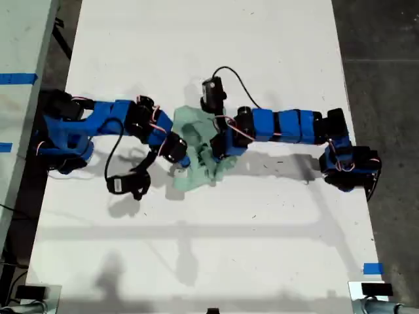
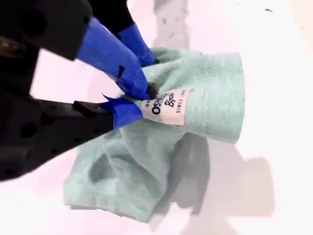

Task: Fold tshirt

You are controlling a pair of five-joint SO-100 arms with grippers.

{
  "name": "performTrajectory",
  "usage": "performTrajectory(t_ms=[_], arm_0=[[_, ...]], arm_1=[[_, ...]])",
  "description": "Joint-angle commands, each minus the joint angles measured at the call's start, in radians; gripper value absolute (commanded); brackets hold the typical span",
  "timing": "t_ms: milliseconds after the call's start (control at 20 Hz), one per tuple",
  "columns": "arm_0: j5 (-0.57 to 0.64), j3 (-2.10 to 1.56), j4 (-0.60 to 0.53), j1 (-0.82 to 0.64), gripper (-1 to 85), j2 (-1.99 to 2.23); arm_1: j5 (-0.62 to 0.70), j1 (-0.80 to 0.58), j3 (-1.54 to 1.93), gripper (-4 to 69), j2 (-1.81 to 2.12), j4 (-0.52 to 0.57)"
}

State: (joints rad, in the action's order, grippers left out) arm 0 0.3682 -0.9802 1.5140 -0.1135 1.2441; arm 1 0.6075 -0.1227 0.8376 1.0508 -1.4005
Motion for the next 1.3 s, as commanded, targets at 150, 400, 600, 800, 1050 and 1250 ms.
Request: performTrajectory(t_ms=[150, 400, 600, 800, 1050, 1250], arm_0=[[0.17, -0.02, 0.028, -0.296, 0.0, 0.107], [0.236, -0.023, 0.012, -0.454, 2.9, 0.048], [0.213, -0.046, 0.044, -0.652, 27.2, 0.103], [0.224, -0.071, 0.054, -0.844, 39.1, 0.207], [0.265, -0.218, 0.005, -0.902, 38.5, 0.285], [0.265, -0.601, -0.17, -0.887, 11.7, 0.568]], arm_1=[[0.14, -0.222, -0.058, -1.1, 0.123, 0.086], [0.199, -0.334, -0.04, 26.1, 0.144, 0.072], [0.25, -0.502, 0.002, 28.5, 0.287, 0.008], [0.318, -0.675, 0.206, 25.4, 0.546, -0.046], [0.357, -0.787, 0.692, 21.1, 0.904, 0.002], [0.318, -0.769, 1.009, 18.4, 1.232, 0.035]])
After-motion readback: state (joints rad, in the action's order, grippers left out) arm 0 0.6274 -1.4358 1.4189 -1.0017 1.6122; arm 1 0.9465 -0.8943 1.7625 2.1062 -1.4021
